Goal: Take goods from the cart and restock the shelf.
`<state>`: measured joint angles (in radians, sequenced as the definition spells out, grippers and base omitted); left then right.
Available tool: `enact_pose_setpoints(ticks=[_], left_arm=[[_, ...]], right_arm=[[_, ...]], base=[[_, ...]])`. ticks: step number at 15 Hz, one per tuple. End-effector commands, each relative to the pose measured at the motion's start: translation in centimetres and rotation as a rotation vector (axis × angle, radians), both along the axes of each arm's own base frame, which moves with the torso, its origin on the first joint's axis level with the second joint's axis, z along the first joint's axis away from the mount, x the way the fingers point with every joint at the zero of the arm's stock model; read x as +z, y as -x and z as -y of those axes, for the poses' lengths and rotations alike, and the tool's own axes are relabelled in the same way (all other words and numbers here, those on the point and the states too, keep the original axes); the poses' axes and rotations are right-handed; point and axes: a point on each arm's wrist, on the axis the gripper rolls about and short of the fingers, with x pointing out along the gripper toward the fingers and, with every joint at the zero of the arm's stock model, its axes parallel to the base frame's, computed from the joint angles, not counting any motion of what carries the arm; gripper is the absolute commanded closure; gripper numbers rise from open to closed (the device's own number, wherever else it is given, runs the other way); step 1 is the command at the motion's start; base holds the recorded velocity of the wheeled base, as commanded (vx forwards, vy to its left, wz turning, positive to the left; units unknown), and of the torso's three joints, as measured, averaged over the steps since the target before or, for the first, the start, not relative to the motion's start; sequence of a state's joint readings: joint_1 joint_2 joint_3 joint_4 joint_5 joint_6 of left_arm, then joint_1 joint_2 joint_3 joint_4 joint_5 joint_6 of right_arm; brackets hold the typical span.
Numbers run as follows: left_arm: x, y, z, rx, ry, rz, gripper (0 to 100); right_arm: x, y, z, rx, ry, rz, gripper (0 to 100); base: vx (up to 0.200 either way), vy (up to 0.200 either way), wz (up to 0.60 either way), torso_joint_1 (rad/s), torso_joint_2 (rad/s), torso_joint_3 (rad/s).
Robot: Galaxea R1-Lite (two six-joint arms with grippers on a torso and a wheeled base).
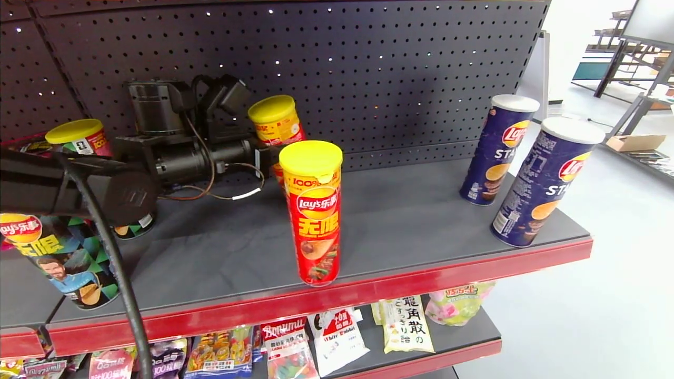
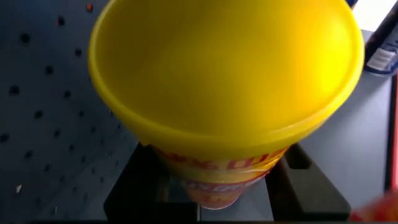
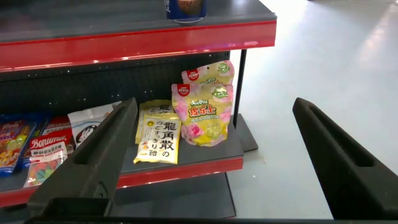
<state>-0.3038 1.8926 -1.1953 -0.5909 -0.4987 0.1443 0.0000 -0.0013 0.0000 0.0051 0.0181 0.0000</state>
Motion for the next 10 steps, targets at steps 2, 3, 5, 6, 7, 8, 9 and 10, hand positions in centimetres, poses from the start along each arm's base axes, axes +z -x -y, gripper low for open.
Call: enact_pose_setpoints(ticks=[2, 3, 5, 6, 7, 8, 9, 10], left_arm=[[-1.2, -1.4, 0.9, -0.012, -0.020, -0.004, 100], [-1.4, -1.6, 1.0, -0.015, -0.026, -0.006, 100], [-1.5, -1.6, 1.4, -0.024, -0.026, -0.007, 100], [-1.5, -2.0, 1.6, -0.025, -0.025, -0.004, 100], [-1.5, -2.0, 1.6, -0.025, -0.025, -0.002, 100], [-1.8, -2.1, 1.7, -0.029, -0.026, -0.008, 100], [-1.8, -2.2, 1.7, -0.029, -0.026, -0.008, 100], [-1.8, -2.2, 1.7, -0.027, -0.026, -0.011, 100]], right_arm=[[0.0, 0.0, 0.0, 0.000, 0.000, -0.001, 0], [0.0, 0.0, 0.0, 0.000, 0.000, -0.001, 0], [0.0, 0.0, 0.0, 0.000, 0.000, -0.001, 0], [0.0, 0.0, 0.0, 0.000, 0.000, -0.001, 0], [0.0, 0.0, 0.0, 0.000, 0.000, -0.001, 0], [0.0, 0.0, 0.0, 0.000, 0.000, -0.001, 0], [0.0, 0.0, 0.0, 0.000, 0.000, -0.001, 0], [0.0, 0.0, 0.0, 0.000, 0.000, -0.001, 0]], base=[[0.000, 0.000, 0.00, 0.000, 0.00, 0.000], [0.000, 0.000, 0.00, 0.000, 0.00, 0.000], [0.000, 0.000, 0.00, 0.000, 0.00, 0.000], [0.000, 0.000, 0.00, 0.000, 0.00, 0.000], [0.000, 0.000, 0.00, 0.000, 0.00, 0.000], [0.000, 0.000, 0.00, 0.000, 0.00, 0.000], [0.000, 0.000, 0.00, 0.000, 0.00, 0.000], [0.000, 0.000, 0.00, 0.000, 0.00, 0.000]])
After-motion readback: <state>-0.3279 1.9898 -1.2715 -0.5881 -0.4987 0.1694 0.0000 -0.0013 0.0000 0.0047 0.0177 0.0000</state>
